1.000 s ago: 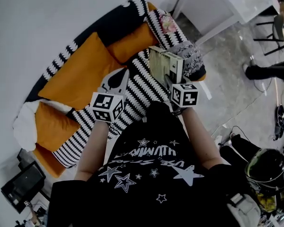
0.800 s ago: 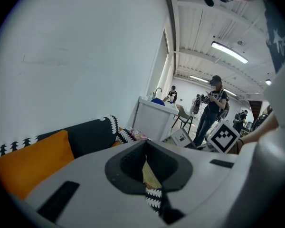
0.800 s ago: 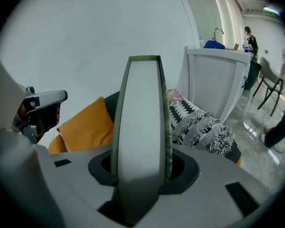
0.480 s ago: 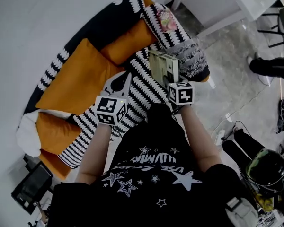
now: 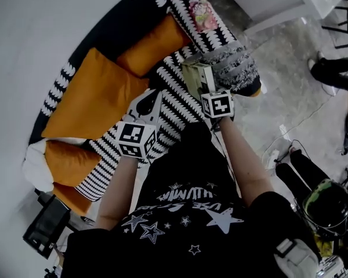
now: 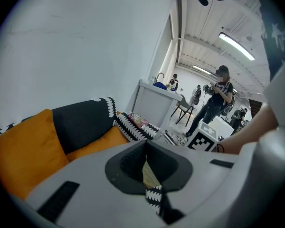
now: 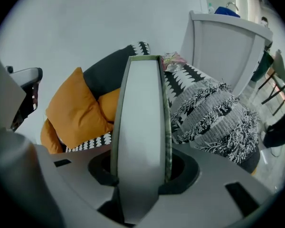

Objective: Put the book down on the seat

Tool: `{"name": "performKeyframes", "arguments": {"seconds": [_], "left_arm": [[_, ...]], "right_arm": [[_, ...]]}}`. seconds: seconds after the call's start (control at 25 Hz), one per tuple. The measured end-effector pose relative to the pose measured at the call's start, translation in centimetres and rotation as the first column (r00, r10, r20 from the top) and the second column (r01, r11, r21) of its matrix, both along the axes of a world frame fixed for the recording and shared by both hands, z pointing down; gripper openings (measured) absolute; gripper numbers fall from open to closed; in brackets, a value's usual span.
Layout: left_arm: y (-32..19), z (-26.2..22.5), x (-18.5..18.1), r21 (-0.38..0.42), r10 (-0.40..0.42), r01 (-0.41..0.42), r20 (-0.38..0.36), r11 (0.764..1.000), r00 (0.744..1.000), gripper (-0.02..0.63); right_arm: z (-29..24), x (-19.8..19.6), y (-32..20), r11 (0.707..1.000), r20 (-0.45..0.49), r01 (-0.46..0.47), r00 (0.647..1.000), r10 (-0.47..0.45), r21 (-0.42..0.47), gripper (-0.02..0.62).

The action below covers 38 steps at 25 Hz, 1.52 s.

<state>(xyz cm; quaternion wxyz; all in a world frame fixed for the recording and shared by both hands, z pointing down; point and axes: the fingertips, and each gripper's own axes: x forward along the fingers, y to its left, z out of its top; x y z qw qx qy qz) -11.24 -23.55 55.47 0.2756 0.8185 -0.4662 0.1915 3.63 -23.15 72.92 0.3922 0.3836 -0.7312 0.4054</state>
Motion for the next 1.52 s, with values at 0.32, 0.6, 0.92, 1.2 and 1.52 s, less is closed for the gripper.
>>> {"name": "performKeyframes", "arguments": {"seconds": [0.32,0.6,0.92,1.2,1.52], "left_arm": [[-0.9,1.8,0.2,-0.032,0.012,-0.011,0.026,0.999,1.000,0.008],[-1.6,1.5,0.5,-0.021,-0.012,0.013,0.020,1.000,1.000,0.008],[-1.2,0.5,0.8,0.002,-0.026,0.026,0.012,1.000,1.000,0.008],[-0.3,-2.4,1.3,0.061,-0.022,0.022,0.003,0.998,1.000,0.008],[1.9,-5.9,0.2,0.130,-0.032,0.030,0.015,0.991,0.999,0.008]], "right_arm": [[2.4,-0.3,-1.6,0.997,-0.025,0.046,0.999,-0.048,-0.054,0.175],[2.5,1.1,-3.5,0.998,-0.052,0.033,0.998,-0.035,-0.047,0.178],[0.7,2.9,-4.7,0.999,-0.058,-0.042,0.997,0.043,0.011,0.204],[-2.9,4.5,-4.7,0.996,-0.099,-0.055,0.993,0.063,0.076,0.209],[-7.3,4.5,-3.5,0.988,-0.096,-0.059,0.993,0.073,0.144,0.209]]}}
